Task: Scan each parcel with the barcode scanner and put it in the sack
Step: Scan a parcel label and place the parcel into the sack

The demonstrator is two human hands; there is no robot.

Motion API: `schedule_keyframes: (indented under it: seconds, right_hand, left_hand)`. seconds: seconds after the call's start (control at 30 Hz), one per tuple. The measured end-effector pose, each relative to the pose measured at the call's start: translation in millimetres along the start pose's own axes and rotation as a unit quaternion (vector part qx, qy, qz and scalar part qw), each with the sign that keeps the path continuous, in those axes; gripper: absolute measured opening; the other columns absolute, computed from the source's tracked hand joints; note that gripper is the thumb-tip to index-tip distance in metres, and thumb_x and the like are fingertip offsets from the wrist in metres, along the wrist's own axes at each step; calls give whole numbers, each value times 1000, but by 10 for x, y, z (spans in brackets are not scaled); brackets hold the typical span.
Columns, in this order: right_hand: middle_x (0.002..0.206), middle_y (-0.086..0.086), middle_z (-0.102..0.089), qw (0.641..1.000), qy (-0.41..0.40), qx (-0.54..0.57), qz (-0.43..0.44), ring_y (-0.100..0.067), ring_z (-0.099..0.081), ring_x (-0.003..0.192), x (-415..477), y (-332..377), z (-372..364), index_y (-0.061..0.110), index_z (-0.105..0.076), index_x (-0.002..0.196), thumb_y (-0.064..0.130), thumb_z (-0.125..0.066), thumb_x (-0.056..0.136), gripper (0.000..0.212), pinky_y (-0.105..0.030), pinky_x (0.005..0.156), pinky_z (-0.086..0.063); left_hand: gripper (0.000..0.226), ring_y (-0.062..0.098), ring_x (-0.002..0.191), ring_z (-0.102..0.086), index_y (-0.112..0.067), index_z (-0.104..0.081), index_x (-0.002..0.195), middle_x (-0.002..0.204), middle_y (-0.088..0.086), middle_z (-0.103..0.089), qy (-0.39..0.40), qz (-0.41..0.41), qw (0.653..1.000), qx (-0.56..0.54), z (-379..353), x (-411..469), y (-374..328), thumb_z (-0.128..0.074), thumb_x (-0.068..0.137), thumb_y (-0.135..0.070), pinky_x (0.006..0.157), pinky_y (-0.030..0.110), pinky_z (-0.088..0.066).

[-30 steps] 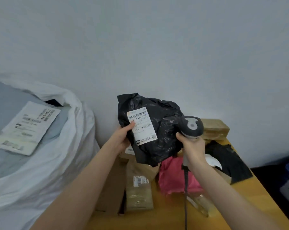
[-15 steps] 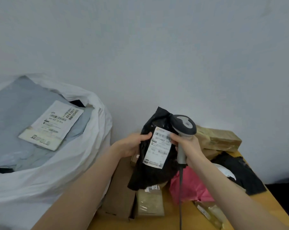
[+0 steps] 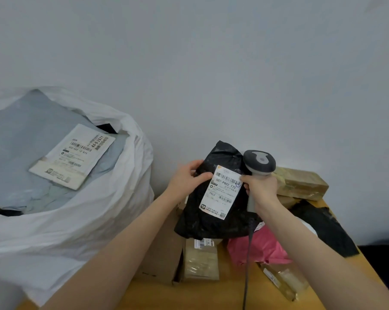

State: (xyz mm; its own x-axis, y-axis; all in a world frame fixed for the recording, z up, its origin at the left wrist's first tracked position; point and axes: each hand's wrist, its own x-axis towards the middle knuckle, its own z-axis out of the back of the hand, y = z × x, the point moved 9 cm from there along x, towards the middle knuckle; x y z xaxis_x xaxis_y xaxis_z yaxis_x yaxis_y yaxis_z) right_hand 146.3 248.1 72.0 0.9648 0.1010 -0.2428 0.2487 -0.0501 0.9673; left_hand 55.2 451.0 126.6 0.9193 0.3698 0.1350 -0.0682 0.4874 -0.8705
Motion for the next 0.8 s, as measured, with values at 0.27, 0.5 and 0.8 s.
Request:
schedule_keyframes:
  seconds: [0.27, 0.5, 0.8]
  right_hand:
    - [71, -5, -69, 998, 58, 34, 1, -15, -64, 60, -317, 11, 54, 12, -65, 88, 19, -76, 82, 15, -27, 53, -51]
    - [49, -12, -59, 981, 176, 40, -76, -18, -50, 38, -1087, -241, -13, 2, -64, 78, 15, -74, 84, 17, -25, 40, -43]
    - [49, -11, -57, 977, 198, 17, -80, -16, -48, 35, -1298, -235, -21, 0, -63, 78, 12, -71, 86, 16, -25, 38, -40]
  left_hand:
    - [17, 17, 77, -67, -3, -71, 106, 87, 7, -72, -94, 134, 979, -119, 82, -104, 421, -63, 90, -4, 84, 35, -54]
    - [19, 15, 76, -67, -3, -69, 108, 82, 1, -71, -142, 181, 954, -190, 125, -155, 680, -63, 90, -4, 68, 22, -52]
    - [22, 16, 76, -67, -3, -68, 113, 86, 5, -70, -151, 208, 941, -221, 94, -233, 785, -61, 92, -4, 66, 24, -53]
